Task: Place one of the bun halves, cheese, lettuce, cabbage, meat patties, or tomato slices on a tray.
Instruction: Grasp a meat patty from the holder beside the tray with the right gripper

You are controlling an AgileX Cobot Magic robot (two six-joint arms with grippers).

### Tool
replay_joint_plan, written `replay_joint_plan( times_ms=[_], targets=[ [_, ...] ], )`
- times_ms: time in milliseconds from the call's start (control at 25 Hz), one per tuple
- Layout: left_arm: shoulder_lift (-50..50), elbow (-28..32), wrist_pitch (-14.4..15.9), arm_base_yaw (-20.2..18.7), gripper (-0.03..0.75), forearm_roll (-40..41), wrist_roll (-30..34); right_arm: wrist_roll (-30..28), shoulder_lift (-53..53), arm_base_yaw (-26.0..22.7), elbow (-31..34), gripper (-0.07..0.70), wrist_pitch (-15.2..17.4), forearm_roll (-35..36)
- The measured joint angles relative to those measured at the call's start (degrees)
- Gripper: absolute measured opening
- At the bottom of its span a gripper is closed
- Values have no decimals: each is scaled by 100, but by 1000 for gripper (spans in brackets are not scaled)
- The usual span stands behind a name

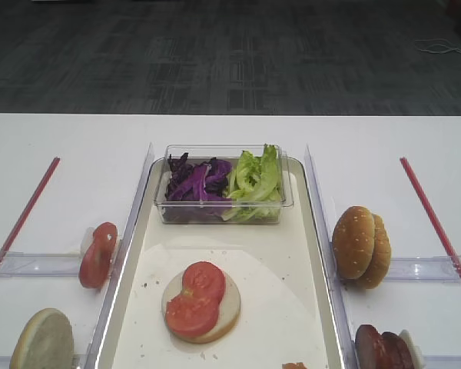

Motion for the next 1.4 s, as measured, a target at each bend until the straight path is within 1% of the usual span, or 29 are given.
replay_joint_plan(
  times_ms=[40, 120, 160, 320, 400, 720, 840, 1200, 1400],
  targets=[
    [0, 0, 0, 0, 292, 0, 0, 0, 0, 0, -31, 544, 37, 24],
    [0, 0, 0, 0, 292, 0, 0, 0, 0, 0, -97, 597, 149, 85],
    [0, 0, 0, 0, 292, 0, 0, 0, 0, 0, -130, 608, 207, 112],
    [0, 0, 0, 0, 292, 0, 0, -28, 283, 0, -408, 624, 633, 256],
    [0, 0, 0, 0, 292, 0, 0, -99, 533, 0, -558, 625, 739, 473],
    [0, 0, 0, 0, 292, 0, 0, 32, 1556, 0, -1216, 625, 764, 1306],
    [0, 0, 0, 0, 292, 0, 0, 124, 2143, 0, -1487, 625, 764, 1541],
    [0, 0, 0, 0, 292, 0, 0, 160, 4065, 0, -2269, 625, 719, 1630],
    [0, 0, 0, 0, 292, 0, 0, 160, 4833, 0, -2440, 625, 676, 1760]
  ],
)
